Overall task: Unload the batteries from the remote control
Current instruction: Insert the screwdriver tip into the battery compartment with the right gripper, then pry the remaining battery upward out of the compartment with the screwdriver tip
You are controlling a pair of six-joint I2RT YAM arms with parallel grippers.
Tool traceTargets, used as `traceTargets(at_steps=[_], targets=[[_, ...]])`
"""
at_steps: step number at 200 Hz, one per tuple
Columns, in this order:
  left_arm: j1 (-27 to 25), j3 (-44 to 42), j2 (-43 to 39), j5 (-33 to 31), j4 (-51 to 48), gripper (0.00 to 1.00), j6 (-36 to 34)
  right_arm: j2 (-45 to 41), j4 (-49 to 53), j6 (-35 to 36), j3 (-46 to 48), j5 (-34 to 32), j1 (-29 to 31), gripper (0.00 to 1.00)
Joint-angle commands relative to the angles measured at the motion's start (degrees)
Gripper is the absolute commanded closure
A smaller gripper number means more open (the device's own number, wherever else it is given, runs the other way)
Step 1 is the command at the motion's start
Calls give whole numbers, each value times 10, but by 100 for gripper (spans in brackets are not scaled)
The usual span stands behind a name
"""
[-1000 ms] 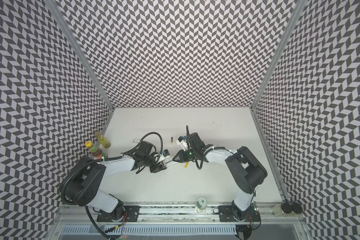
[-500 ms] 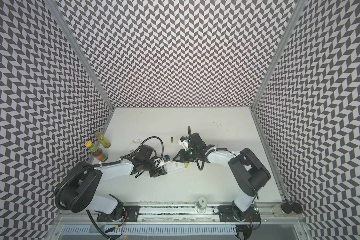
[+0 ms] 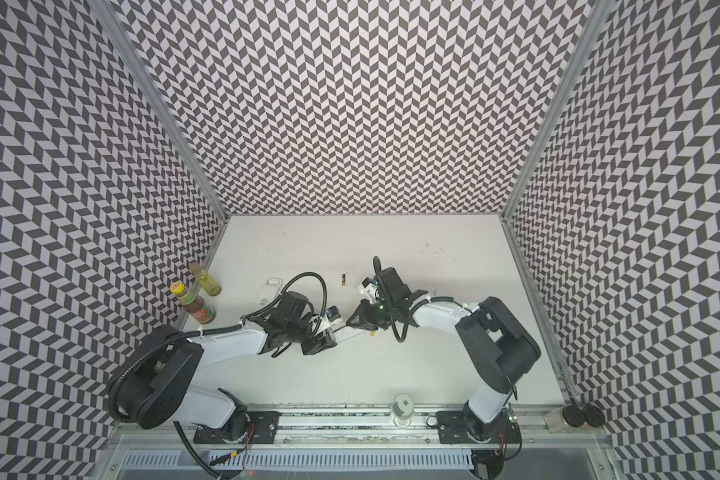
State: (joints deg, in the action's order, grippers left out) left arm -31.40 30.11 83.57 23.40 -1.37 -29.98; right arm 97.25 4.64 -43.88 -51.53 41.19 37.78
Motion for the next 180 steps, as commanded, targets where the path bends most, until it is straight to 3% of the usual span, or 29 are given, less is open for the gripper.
traceTargets(at_steps=[1,65,143,180], targets=[[-4,2,-2,4,17,61,14,11,-29,-26,4,5,5,100],[-9,5,9,2,15,60,8,38,-10,-19,-12,-20,7,100],[-20,21,29,-20,-6,64,-17,90,-68,-32,6,41,6,100],[-20,17,22,-18,-7,64,-22,107,-41,-15,-17,31,3,100]])
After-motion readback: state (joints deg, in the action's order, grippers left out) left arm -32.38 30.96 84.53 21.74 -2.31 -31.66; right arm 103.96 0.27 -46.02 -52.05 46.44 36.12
